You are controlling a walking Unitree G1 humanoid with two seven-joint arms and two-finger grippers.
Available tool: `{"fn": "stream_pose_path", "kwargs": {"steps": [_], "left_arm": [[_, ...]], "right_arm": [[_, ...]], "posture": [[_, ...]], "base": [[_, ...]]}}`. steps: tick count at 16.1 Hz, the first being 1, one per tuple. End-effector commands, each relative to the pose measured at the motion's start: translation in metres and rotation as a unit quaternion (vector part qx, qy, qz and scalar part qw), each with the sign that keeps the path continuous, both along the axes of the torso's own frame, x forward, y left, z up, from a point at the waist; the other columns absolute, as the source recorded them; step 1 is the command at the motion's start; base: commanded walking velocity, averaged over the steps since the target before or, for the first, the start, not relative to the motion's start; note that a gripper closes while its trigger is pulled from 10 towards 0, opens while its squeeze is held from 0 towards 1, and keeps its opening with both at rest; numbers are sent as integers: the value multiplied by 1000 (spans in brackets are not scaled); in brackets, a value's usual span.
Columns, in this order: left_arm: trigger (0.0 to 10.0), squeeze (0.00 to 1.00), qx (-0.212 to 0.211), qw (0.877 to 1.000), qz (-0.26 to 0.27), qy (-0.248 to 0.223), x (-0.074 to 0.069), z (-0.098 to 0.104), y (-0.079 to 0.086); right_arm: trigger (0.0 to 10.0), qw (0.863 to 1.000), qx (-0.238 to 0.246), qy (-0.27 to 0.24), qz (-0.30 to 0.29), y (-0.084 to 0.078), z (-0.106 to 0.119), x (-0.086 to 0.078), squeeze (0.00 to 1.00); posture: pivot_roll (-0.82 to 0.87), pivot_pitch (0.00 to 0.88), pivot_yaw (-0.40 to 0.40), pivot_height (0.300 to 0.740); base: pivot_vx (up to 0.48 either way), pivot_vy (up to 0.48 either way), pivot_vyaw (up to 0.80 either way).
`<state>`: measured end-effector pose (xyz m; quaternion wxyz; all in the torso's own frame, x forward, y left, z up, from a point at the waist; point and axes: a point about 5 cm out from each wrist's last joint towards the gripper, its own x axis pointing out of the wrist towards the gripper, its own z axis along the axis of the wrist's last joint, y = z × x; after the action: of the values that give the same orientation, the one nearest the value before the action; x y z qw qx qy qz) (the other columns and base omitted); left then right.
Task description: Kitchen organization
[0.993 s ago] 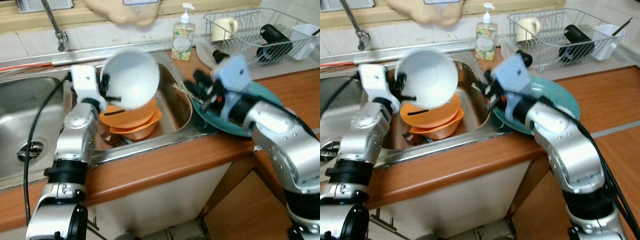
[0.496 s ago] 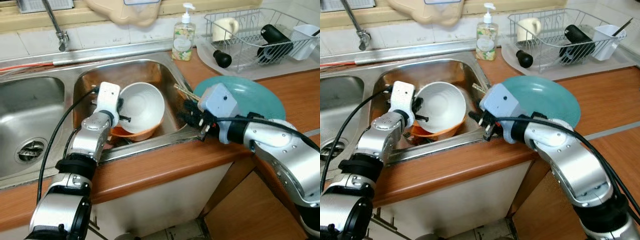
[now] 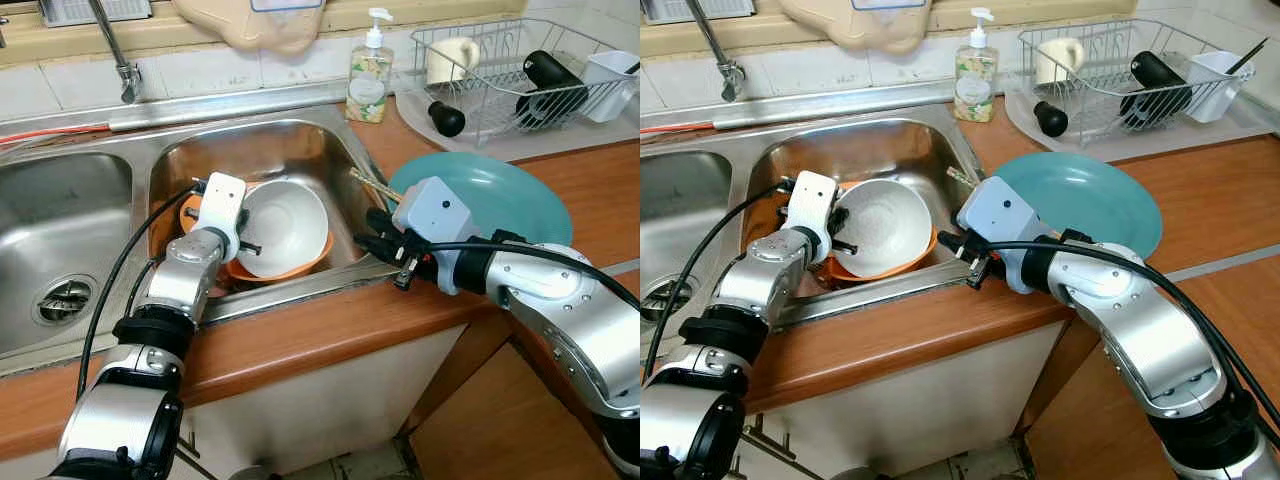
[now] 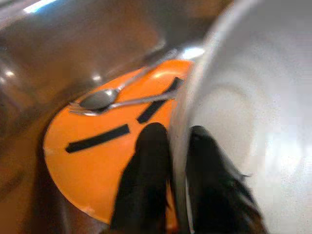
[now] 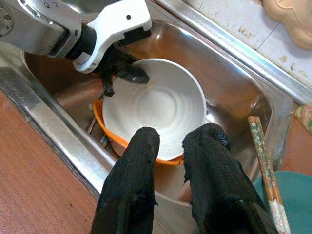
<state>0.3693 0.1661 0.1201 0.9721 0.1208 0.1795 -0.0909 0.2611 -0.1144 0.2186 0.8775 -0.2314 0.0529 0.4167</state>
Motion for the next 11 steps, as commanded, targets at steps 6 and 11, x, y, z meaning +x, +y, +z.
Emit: {"fn": "stream_pose_path", "kwargs": {"steps": [6, 11], "left_arm": [[10000, 1000, 8, 1000, -13, 20, -2, -4, -1], [10000, 1000, 1, 999, 0, -34, -2, 9, 10]], "right_arm": [[10000, 1000, -8, -1, -1, -1, 0, -1, 0], [10000, 999, 2, -22, -37, -5, 3, 8, 0]], "posture": [[-207, 0, 52, 740], [-196, 0, 51, 740]], "base": [[0, 0, 0], [0, 0, 0]]}}
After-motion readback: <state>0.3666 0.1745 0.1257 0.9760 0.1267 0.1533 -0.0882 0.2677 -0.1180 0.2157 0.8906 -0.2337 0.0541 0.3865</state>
